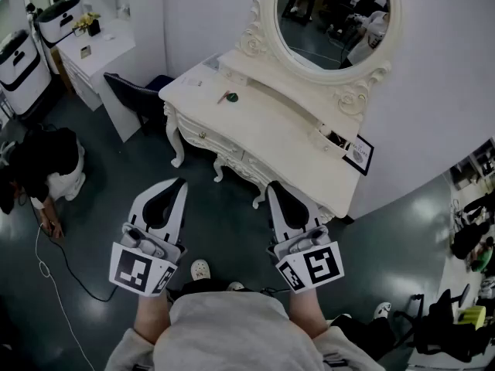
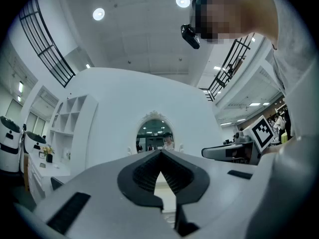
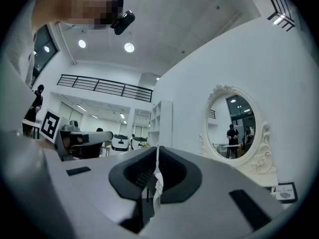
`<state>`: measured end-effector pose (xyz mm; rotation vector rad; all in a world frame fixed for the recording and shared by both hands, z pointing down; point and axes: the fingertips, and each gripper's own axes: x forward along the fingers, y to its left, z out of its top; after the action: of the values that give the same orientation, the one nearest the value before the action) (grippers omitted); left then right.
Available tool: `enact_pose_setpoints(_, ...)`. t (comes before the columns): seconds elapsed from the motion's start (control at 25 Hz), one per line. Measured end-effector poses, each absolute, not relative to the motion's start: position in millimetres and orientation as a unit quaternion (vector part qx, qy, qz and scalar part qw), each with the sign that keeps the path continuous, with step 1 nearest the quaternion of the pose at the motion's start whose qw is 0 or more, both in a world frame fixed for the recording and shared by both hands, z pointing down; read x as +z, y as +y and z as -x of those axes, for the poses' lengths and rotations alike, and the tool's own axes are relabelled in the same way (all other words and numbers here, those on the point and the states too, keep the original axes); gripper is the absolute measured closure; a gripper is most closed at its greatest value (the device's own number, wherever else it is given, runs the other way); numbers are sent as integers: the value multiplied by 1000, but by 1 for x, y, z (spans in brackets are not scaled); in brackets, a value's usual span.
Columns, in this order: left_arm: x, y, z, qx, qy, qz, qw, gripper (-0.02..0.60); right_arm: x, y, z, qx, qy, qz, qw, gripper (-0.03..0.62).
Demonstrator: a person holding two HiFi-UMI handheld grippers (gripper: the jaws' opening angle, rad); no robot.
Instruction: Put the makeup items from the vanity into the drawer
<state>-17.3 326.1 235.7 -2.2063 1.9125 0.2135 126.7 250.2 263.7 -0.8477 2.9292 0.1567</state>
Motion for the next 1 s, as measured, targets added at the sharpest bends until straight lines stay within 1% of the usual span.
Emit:
enact_pose_setpoints(0.48,235,306,42,74,639,758,108,568,263,235,-98,57,957,280,44,566)
enact_pose_setpoints(0.8,235,289,72,72,632,764,113,568,261,216,-72,47,953,293,65,566)
enact_pose_setpoints(1.0,239,280,92,71,623,771,112,568,265,209,-54,43,949,306,66,566)
